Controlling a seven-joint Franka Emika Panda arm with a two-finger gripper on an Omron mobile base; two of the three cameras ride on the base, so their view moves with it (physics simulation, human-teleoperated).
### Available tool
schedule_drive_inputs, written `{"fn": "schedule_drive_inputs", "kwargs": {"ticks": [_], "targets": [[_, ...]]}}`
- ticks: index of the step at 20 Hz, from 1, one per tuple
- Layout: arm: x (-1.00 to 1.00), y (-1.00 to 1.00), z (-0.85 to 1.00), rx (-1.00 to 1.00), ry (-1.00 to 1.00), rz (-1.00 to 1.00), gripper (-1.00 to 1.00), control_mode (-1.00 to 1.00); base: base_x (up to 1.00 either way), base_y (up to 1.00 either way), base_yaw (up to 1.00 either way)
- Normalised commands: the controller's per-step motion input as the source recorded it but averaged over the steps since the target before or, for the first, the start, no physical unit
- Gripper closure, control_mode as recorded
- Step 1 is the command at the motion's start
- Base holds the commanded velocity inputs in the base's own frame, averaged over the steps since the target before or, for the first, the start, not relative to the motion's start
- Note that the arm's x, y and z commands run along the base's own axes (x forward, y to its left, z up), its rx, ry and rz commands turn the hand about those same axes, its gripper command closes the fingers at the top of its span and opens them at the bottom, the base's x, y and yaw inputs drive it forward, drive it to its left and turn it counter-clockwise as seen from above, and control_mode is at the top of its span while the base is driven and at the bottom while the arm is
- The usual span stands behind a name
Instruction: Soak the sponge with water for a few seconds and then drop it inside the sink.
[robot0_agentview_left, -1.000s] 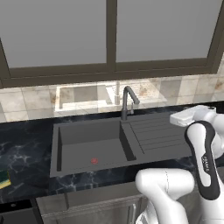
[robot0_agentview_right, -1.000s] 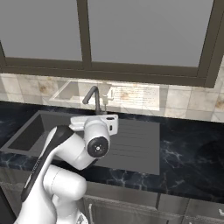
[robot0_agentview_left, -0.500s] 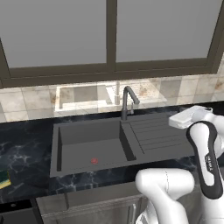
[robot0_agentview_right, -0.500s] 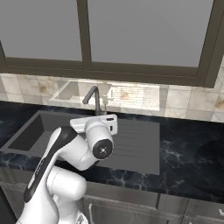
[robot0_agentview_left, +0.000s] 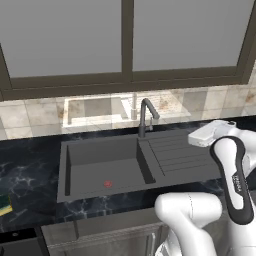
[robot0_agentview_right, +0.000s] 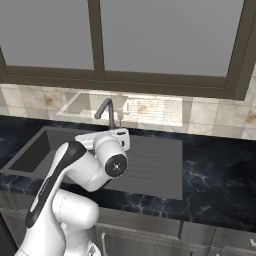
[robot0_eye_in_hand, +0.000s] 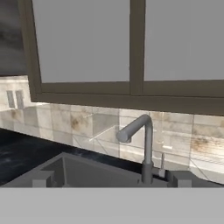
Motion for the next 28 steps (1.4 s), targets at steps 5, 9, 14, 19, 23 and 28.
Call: {"fn": "schedule_drive_inputs", "kwargs": {"ticks": [5, 9, 14, 19, 23, 28], "targets": [[0.15, 0.15, -0.14, 0.0, 0.02, 0.03, -1.0, -1.0, 0.0, 0.0, 0.0], [0.19, 0.02, -0.22, 0.0, 0.02, 0.0, -1.0, -1.0, 0.0, 0.0, 0.0], [0.16, 0.0, -0.2, 0.0, 0.0, 0.0, -1.0, -1.0, 0.0, 0.0, 0.0], [0.17, 0.0, -0.15, 0.0, 0.0, 0.0, -1.0, -1.0, 0.0, 0.0, 0.0], [0.21, 0.0, 0.0, 0.0, 0.0, 0.0, -1.0, -1.0, 0.0, 0.0, 0.0], [0.26, 0.0, 0.0, 0.0, 0.0, 0.0, -1.0, -1.0, 0.0, 0.0, 0.0]]}}
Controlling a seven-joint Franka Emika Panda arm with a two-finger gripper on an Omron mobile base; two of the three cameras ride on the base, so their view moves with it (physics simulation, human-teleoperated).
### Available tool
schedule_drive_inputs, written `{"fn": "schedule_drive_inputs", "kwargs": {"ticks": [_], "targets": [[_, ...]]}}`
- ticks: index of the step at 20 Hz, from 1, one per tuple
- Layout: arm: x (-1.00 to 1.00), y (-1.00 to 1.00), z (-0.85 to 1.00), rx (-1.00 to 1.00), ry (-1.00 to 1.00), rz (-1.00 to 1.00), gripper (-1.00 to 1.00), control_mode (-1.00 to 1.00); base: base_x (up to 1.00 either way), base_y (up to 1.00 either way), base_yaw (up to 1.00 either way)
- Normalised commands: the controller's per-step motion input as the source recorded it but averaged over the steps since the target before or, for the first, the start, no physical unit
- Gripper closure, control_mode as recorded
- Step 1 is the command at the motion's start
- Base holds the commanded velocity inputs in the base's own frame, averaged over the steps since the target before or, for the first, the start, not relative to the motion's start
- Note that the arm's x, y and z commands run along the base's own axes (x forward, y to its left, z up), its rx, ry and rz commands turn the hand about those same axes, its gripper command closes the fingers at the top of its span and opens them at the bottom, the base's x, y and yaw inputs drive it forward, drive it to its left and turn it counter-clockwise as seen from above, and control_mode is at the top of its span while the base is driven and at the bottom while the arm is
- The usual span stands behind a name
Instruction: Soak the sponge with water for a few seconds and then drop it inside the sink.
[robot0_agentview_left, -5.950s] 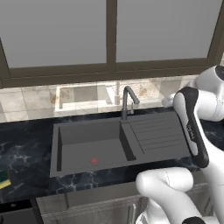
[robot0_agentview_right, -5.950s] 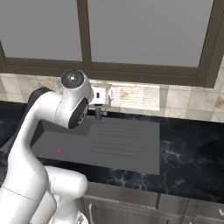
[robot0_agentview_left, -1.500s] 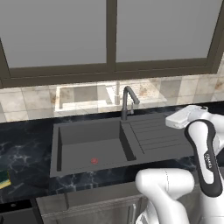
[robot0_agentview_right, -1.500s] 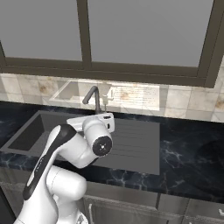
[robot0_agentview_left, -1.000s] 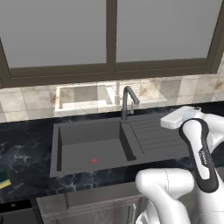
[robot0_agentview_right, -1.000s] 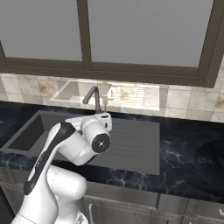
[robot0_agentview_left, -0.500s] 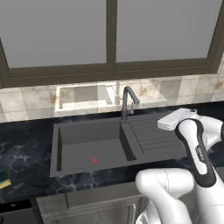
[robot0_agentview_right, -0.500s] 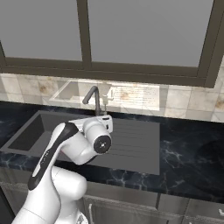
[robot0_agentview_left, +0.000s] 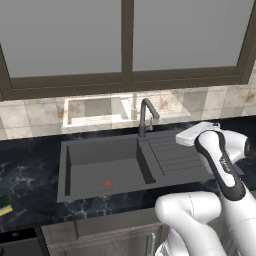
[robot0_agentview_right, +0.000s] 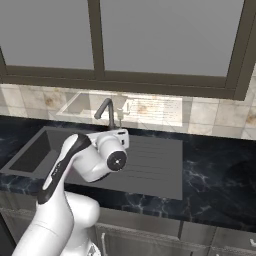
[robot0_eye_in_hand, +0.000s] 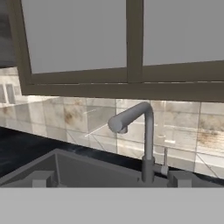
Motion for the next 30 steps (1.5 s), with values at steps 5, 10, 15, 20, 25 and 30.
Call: {"fn": "schedule_drive_inputs", "kwargs": {"ticks": [5, 10, 15, 20, 25, 30], "targets": [[0.22, 0.0, 0.0, 0.0, 0.0, 0.0, -1.0, -1.0, 0.0, 0.0, 0.0], [0.14, 0.0, -0.04, 0.0, 0.0, 0.0, -1.0, -1.0, 0.0, 0.0, 0.0], [0.16, 0.0, -0.05, 0.0, 0.0, 0.0, -1.0, -1.0, 0.0, 0.0, 0.0], [0.17, 0.0, -0.05, 0.0, 0.0, 0.0, -1.0, -1.0, 0.0, 0.0, 0.0], [0.14, 0.0, 0.0, 0.0, 0.0, 0.0, -1.0, -1.0, 0.0, 0.0, 0.0], [0.15, 0.0, -0.06, 0.0, 0.0, 0.0, -1.0, -1.0, 0.0, 0.0, 0.0]]}}
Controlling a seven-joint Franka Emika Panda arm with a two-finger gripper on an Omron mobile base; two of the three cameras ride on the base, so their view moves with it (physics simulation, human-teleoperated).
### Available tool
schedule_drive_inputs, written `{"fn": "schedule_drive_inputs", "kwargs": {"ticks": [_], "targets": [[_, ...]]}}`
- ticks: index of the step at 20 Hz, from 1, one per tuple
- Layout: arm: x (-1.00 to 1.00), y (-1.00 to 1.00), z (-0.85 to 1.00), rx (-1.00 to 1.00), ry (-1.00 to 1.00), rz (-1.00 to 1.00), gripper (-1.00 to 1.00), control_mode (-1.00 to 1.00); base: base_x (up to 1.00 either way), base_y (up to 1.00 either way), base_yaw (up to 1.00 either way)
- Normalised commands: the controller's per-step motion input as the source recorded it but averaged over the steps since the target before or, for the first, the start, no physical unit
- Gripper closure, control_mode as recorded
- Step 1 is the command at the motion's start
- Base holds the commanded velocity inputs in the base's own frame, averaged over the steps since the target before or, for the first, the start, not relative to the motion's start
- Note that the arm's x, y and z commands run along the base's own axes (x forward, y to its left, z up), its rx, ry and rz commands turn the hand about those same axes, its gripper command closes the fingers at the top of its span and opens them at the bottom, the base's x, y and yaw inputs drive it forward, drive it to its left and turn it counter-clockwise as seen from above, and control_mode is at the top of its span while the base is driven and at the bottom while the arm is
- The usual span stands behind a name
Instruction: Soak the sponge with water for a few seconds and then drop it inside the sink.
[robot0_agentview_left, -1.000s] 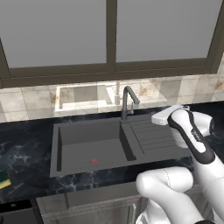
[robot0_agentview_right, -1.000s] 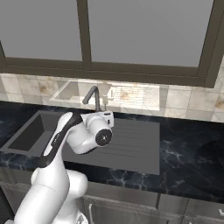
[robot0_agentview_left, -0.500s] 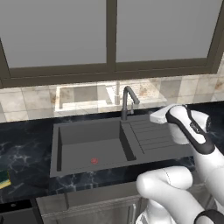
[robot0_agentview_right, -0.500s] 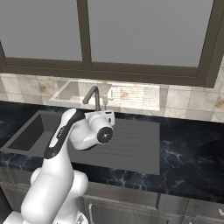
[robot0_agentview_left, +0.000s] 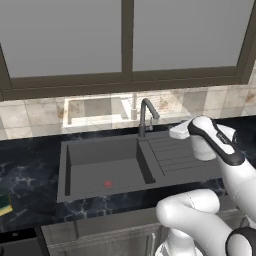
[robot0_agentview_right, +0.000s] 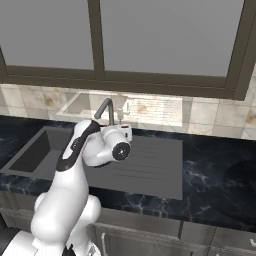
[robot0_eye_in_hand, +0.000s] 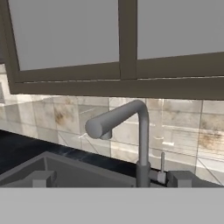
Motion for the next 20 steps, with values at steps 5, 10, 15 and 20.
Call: {"fn": "schedule_drive_inputs", "kwargs": {"ticks": [5, 10, 15, 20], "targets": [[0.13, 0.0, -0.13, 0.0, 0.0, 0.0, -1.0, -1.0, 0.0, 0.0, 0.0], [0.08, 0.02, -0.14, 0.0, 0.0, 0.0, -1.0, -1.0, 0.0, 0.0, 0.0], [0.02, 0.01, -0.12, 0.0, 0.0, 0.0, -1.0, -1.0, 0.0, 0.0, 0.0], [0.07, 0.01, -0.07, 0.0, 0.0, 0.0, -1.0, -1.0, 0.0, 0.0, 0.0]]}}
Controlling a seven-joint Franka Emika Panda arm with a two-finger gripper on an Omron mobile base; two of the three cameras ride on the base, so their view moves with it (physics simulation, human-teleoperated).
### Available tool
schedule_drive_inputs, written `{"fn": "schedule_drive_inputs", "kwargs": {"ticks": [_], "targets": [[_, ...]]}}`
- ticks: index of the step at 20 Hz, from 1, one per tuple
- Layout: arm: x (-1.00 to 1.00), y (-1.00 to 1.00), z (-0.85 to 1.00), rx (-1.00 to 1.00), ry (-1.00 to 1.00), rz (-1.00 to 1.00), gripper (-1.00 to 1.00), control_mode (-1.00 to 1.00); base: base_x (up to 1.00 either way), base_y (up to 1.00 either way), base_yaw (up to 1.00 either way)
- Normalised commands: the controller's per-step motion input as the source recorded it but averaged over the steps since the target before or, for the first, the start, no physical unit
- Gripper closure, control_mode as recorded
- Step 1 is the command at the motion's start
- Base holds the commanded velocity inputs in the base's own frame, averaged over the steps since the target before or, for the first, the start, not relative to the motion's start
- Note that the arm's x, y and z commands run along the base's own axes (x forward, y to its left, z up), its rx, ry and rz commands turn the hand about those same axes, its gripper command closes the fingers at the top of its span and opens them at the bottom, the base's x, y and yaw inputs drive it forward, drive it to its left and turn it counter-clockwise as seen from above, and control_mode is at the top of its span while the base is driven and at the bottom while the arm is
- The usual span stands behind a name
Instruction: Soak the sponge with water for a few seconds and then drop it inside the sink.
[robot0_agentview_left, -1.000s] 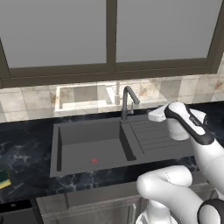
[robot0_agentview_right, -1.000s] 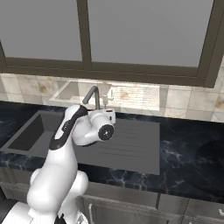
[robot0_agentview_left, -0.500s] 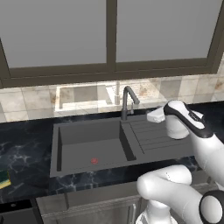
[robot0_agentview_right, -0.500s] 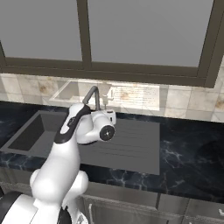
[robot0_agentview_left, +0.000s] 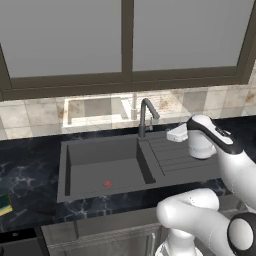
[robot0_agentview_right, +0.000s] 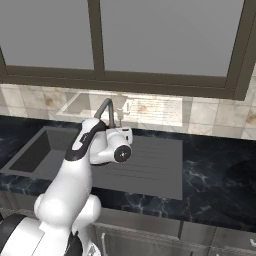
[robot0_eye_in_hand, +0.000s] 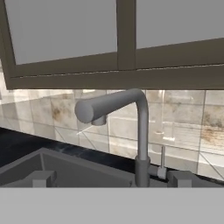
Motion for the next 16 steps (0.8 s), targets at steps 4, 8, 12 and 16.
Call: {"fn": "schedule_drive_inputs", "kwargs": {"ticks": [4, 8, 12, 16], "targets": [[0.04, 0.06, -0.04, 0.0, 0.0, 0.0, -1.0, -1.0, 0.0, 0.0, 0.0], [0.08, 0.05, 0.0, 0.0, 0.0, 0.0, -1.0, -1.0, 0.0, 0.0, 0.0], [0.08, 0.01, -0.03, 0.0, 0.0, 0.0, -1.0, -1.0, 0.0, 0.0, 0.0], [0.13, 0.03, -0.11, 0.0, 0.0, 0.0, -1.0, -1.0, 0.0, 0.0, 0.0]]}}
